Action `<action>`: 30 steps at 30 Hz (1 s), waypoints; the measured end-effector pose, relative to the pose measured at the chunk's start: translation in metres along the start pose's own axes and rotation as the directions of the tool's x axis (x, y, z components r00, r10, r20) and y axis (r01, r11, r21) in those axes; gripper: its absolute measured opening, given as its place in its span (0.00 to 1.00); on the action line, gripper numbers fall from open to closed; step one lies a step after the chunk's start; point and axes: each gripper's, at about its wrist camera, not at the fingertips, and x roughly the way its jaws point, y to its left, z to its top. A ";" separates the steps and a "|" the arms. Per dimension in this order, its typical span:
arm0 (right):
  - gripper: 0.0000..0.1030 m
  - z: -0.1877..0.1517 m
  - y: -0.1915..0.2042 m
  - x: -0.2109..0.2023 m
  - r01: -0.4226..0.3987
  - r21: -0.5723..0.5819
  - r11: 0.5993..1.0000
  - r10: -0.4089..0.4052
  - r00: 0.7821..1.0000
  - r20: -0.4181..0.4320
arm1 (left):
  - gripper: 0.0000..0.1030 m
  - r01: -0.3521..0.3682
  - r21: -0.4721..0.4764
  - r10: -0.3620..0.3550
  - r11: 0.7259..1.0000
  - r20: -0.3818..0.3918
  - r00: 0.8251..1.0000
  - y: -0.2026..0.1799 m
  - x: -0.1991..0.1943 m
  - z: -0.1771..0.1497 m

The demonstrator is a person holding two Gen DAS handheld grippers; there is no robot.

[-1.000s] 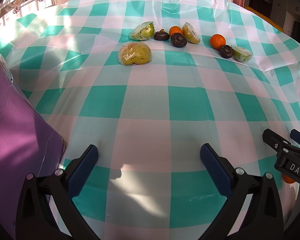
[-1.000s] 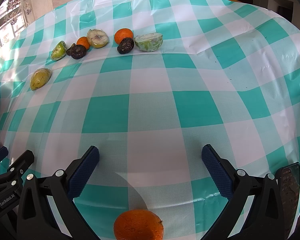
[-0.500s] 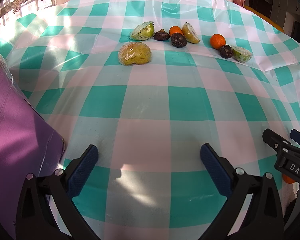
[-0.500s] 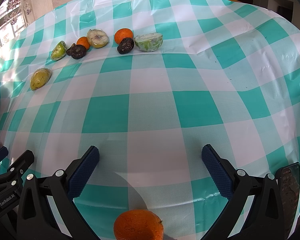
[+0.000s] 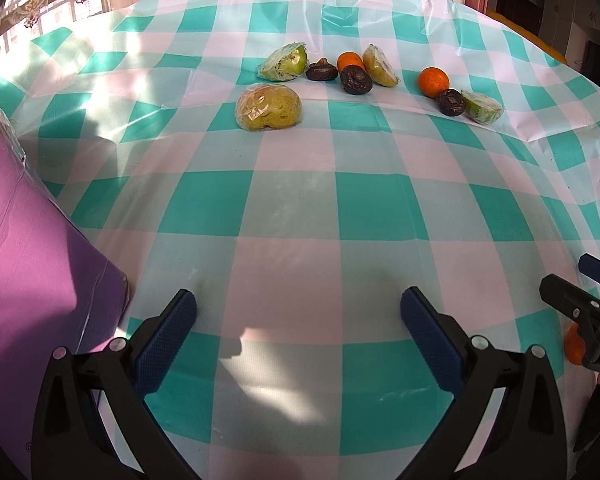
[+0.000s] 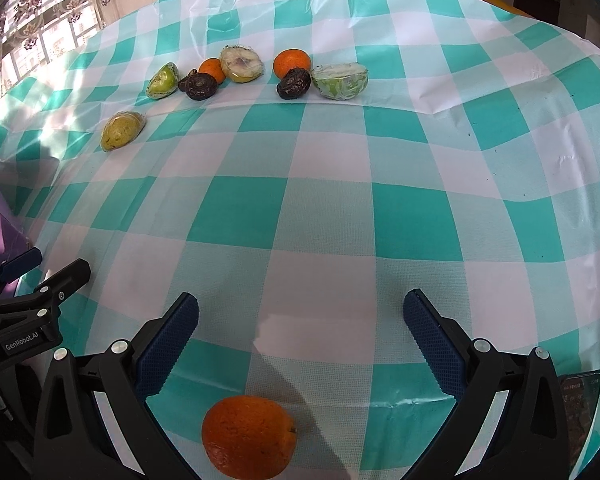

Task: Organize fruits
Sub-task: 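Grasp the orange with the right tool while the left tool grasps the wrapped melon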

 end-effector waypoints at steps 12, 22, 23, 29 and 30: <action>0.84 -0.051 0.022 -0.041 0.005 -0.211 0.977 -0.009 1.000 -0.017 | 0.99 0.011 0.018 -0.011 1.000 -0.011 1.000 -0.001 -0.001 0.000; 0.31 -0.043 0.025 -0.033 -0.004 -0.192 0.981 0.007 1.000 0.014 | 0.99 0.016 0.028 -0.015 0.999 -0.028 0.999 -0.005 0.003 0.005; 0.31 -0.040 0.025 -0.030 -0.007 -0.185 0.983 0.011 1.000 0.018 | 0.99 0.021 0.030 -0.020 0.999 -0.030 0.999 -0.007 0.004 0.008; 0.31 -0.006 0.017 -0.009 -0.034 -0.057 0.998 0.037 0.998 0.049 | 0.95 0.083 -0.017 -0.083 0.996 -0.012 0.996 -0.009 0.022 0.041; 0.31 -0.002 0.014 -0.006 -0.052 -0.031 0.998 0.053 0.997 0.047 | 0.93 0.078 -0.031 -0.078 0.996 -0.004 0.997 -0.008 0.027 0.049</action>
